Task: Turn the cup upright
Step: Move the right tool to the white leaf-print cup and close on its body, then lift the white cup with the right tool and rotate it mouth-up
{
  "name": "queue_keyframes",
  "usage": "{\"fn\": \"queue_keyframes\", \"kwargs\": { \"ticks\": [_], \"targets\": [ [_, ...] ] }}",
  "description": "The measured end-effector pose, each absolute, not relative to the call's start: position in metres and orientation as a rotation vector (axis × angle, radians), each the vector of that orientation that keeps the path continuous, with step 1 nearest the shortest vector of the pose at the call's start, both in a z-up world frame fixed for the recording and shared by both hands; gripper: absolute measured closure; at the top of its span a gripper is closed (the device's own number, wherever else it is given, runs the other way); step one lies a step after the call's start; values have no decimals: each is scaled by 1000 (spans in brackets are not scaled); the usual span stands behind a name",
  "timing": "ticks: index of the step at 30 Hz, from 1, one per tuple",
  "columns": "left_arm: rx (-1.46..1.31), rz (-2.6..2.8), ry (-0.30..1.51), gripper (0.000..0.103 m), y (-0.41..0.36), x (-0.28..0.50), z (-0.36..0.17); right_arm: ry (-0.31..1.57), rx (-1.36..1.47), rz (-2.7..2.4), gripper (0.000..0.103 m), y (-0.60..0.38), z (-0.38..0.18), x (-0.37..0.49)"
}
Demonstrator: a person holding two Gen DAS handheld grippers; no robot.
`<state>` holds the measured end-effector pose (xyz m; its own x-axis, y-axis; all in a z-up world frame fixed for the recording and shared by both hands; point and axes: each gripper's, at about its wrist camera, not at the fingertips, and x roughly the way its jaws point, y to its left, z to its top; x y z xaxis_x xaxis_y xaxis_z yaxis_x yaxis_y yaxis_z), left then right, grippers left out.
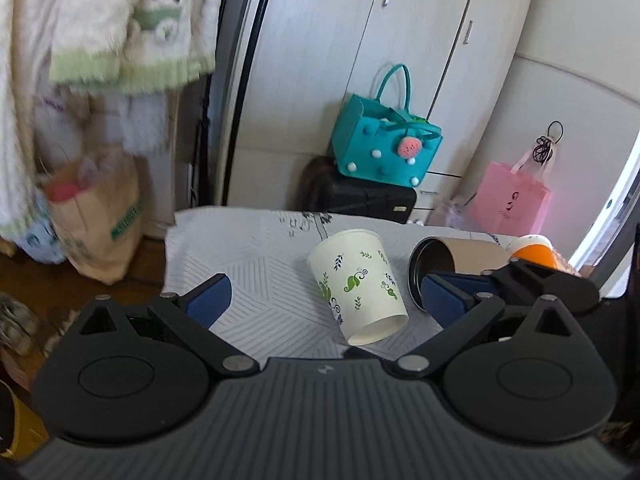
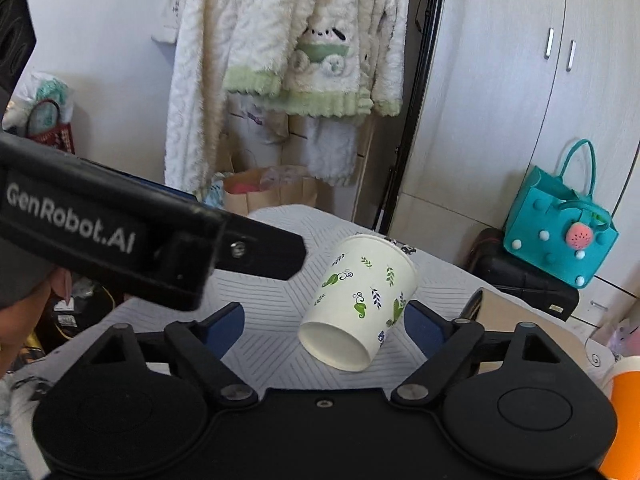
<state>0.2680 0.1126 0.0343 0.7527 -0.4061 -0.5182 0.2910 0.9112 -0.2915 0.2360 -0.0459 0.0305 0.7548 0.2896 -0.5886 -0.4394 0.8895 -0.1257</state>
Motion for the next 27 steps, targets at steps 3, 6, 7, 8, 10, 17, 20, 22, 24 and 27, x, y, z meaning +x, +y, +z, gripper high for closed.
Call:
{"fn": "queue_keyframes", "kwargs": {
  "ticks": [3,6,7,8,10,17,20,22,24,27],
  "targets": [
    [-230,-391,629,3,117,273,25,602,-267,387,18,-43,26,246],
    [-267,-395,634,3,123,273,18,610,-257,387,26,-42,22,250],
    [-278,-402,638,3,124,274,15,609,-251,383,26,-42,21,251],
    [-287,-409,642,3,124,275,14,608,-249,378,26,-41,21,252],
    [-294,-413,638,3,123,276,13,612,-252,365,26,-40,19,255],
    [-322,-418,634,4,123,277,10,603,-336,313,26,-28,9,265],
    [-338,-419,637,4,127,276,9,575,-365,305,38,-26,11,261],
    [-333,-413,634,4,128,272,9,567,-363,325,39,-27,13,257],
    [-323,-410,637,4,127,268,10,559,-367,336,39,-27,14,253],
    [-319,-414,662,4,126,263,12,549,-371,359,40,-26,16,244]
  ]
}}
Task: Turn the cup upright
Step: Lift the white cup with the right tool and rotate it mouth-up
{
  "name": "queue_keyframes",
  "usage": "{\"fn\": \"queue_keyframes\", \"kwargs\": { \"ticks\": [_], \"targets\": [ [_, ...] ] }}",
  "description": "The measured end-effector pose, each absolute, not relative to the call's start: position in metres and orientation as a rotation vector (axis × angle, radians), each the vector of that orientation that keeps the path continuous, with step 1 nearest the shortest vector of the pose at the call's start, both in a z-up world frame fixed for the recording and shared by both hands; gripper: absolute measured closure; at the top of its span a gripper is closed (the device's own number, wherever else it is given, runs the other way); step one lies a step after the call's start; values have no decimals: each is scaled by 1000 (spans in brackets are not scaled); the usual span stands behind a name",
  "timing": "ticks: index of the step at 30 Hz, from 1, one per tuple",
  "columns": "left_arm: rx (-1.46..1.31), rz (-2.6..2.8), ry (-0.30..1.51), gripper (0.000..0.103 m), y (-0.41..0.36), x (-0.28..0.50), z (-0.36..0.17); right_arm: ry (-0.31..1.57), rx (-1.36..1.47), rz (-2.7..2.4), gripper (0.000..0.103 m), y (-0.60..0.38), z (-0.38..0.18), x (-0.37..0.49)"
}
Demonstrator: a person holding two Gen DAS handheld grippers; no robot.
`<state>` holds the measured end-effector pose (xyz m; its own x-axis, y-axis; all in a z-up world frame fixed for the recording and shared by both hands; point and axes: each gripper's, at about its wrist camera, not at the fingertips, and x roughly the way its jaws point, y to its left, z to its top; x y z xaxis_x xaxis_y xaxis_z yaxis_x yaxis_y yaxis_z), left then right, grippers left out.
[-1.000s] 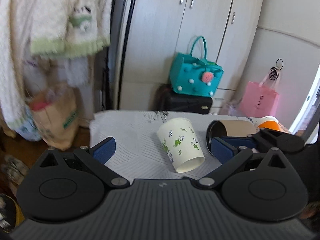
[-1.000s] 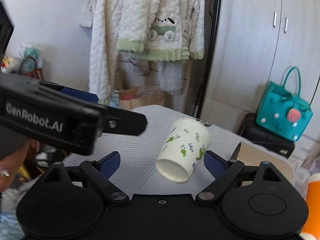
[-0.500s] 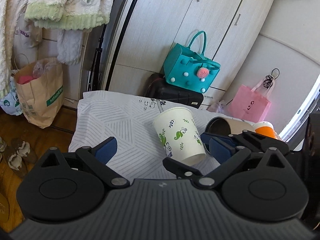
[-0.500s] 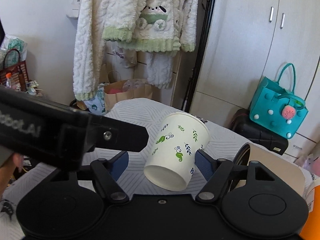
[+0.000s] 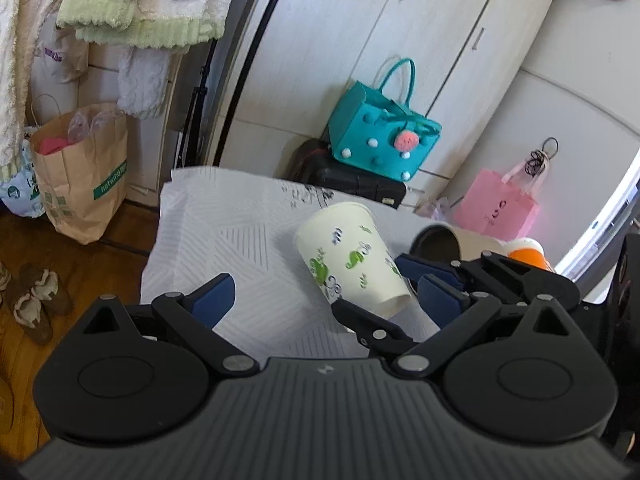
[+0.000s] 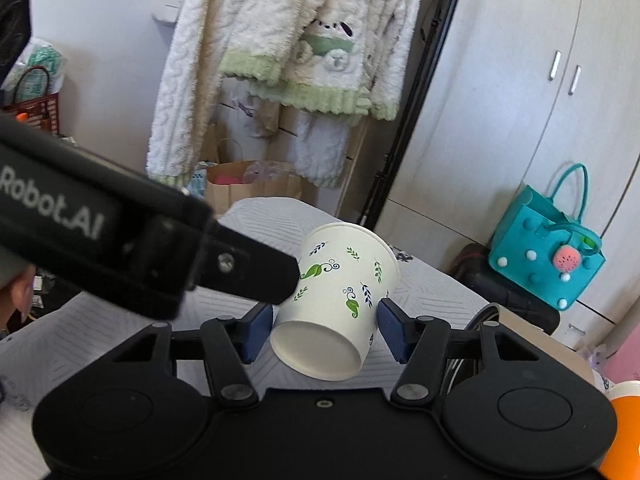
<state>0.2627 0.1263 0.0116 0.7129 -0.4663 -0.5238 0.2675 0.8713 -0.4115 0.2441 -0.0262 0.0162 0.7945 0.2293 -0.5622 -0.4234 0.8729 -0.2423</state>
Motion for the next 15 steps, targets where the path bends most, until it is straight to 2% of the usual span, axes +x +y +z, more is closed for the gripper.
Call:
{"fn": "queue_keyframes", "kwargs": {
  "ticks": [15],
  "targets": [
    [-295,-453,690,4,106,217,21,534,-338,411,43,-60,28,182]
  ]
}}
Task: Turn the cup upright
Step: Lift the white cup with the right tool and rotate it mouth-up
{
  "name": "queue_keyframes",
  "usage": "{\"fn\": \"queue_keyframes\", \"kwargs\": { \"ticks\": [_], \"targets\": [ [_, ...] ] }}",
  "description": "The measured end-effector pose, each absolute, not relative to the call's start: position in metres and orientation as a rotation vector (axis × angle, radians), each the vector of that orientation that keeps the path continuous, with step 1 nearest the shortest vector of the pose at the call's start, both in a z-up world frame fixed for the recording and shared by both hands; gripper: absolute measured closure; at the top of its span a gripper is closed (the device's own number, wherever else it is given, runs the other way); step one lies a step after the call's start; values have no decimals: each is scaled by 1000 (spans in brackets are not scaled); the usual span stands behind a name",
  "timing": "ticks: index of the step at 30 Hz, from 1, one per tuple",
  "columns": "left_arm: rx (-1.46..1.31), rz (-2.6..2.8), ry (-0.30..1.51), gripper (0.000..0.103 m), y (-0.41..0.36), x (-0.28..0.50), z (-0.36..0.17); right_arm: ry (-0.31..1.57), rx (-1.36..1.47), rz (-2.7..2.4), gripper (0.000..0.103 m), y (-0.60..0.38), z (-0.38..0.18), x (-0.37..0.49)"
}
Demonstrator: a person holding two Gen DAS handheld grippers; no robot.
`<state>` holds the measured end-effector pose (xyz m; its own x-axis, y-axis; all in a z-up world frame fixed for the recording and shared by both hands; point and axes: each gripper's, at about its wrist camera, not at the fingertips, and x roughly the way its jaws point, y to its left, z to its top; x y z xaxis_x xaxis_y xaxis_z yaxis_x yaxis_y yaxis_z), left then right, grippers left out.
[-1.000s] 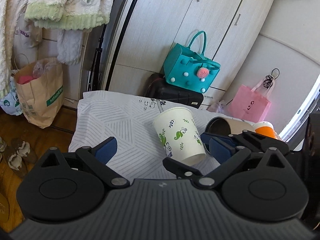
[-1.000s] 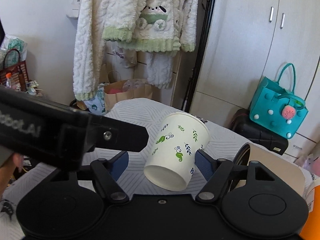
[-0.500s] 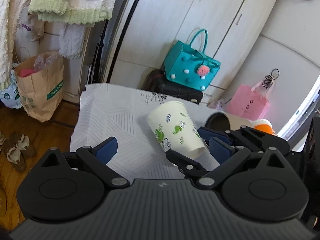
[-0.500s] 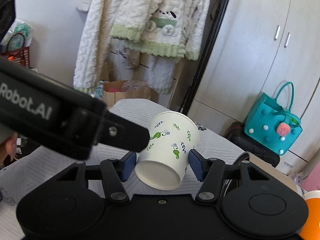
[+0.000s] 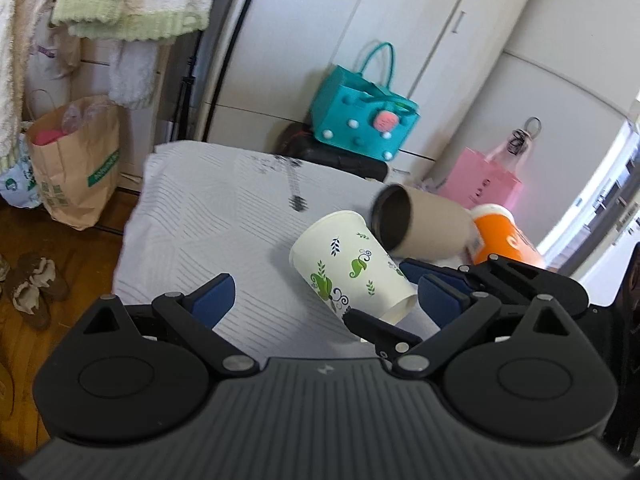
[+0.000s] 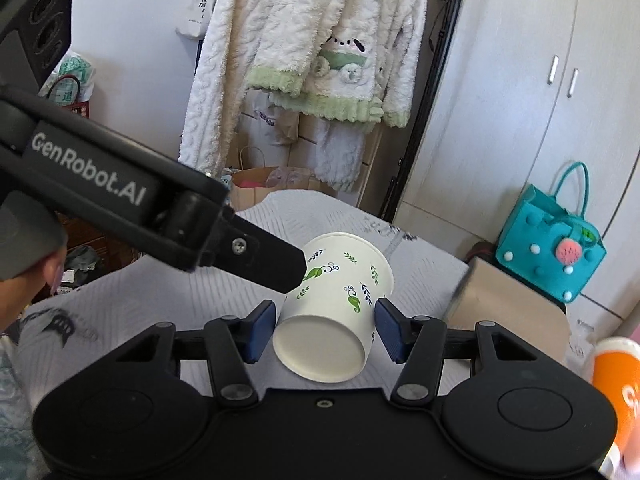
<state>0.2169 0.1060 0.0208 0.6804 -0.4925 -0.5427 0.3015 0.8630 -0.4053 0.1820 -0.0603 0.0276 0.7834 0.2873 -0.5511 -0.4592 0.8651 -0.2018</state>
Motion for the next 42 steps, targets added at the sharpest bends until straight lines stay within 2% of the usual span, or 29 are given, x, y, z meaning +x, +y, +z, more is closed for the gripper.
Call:
{"fn": "queue_keyframes", "kwargs": {
  "ticks": [22,36,40,42],
  "targets": [
    [-179,-595,753,4,14,153,46,535,-272,293,43,-153,33,94],
    [-173,-622,826,4,-24,144,40,625,-80,343,43,-185,20,83],
    [-209,-638,834,4,-25,152,36,648,-57,393,15,-191,24,80],
    [-246,-646,853,4,-23,158,33,658,-65,411,14,-195,29,79]
  ]
}}
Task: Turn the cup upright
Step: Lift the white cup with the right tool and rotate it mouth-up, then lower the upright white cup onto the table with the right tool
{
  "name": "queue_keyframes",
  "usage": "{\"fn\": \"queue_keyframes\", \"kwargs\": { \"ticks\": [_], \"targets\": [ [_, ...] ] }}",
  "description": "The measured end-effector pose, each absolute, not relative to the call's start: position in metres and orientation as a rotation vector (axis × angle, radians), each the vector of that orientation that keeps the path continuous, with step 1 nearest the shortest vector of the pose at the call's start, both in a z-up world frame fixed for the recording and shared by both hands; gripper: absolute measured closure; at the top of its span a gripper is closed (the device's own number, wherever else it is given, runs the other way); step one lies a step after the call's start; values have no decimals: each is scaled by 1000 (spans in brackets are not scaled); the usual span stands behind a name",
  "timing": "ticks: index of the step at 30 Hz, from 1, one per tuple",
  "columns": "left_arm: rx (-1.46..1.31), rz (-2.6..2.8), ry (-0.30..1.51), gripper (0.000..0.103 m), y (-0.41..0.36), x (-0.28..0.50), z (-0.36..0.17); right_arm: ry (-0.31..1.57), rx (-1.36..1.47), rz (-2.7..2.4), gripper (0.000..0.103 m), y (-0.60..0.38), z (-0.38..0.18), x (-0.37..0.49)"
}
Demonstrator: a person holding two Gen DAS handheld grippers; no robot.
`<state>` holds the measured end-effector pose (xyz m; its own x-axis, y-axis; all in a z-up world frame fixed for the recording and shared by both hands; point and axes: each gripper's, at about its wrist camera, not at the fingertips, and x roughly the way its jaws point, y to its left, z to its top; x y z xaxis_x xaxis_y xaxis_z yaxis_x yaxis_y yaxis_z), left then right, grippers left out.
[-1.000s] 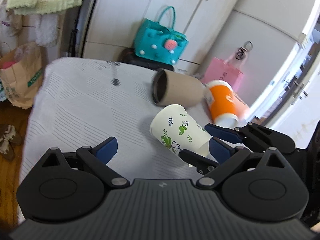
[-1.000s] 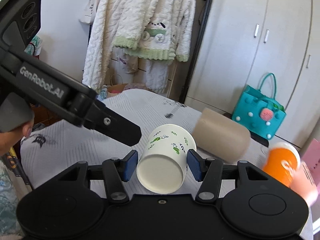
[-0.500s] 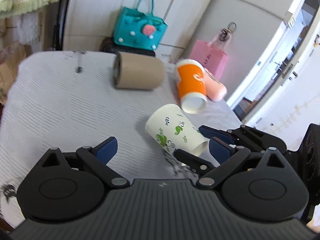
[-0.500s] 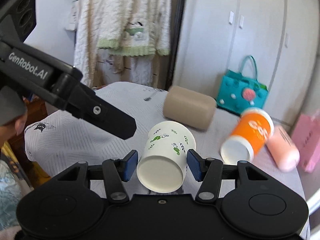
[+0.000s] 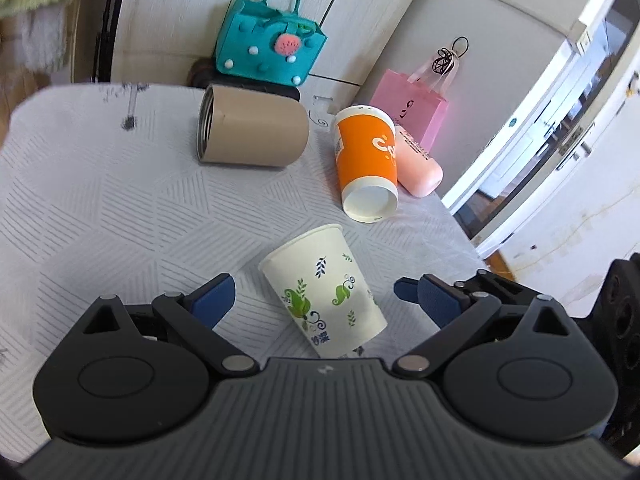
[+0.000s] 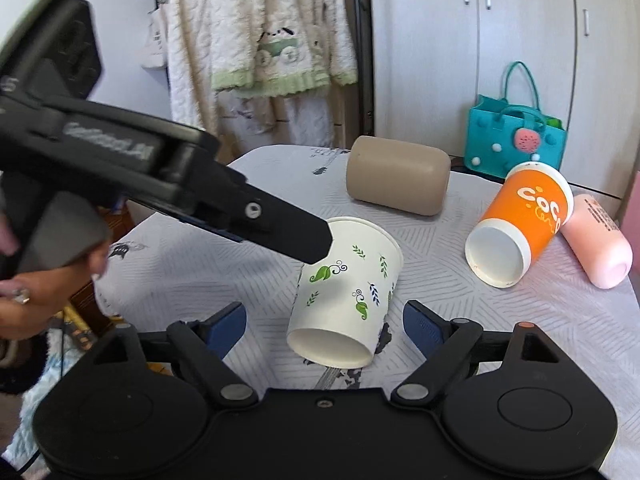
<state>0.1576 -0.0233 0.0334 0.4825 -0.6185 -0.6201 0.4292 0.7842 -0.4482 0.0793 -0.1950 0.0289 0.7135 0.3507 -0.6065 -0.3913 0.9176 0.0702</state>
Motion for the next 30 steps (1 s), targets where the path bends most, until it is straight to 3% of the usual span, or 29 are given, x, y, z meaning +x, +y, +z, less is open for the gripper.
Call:
{"fn": "queue_keyframes", "kwargs": {
  "ticks": [4,11,16,20,24,28,30],
  "targets": [
    [-286,-642,882,4,-20,169,25,740,-7,488,9,-207,36,98],
    [-385,-679,996,4,-22,190,5,963,76,605,8,-213,27,150],
    [-423,-701,1064,4,-31,201,-8,981,124,650,8,-216,23,167],
    [-389,-670,1059,13,-35,202,-8,990,98,681,9,-216,17,170],
    [-396,-670,1061,31,-37,205,-13,983,85,700,23,-217,17,172],
    [-379,-668,1005,33,-37,198,-10,933,50,724,32,-222,21,166],
    [-366,-671,970,34,-37,193,-7,913,49,735,33,-225,22,164]
  ]
}}
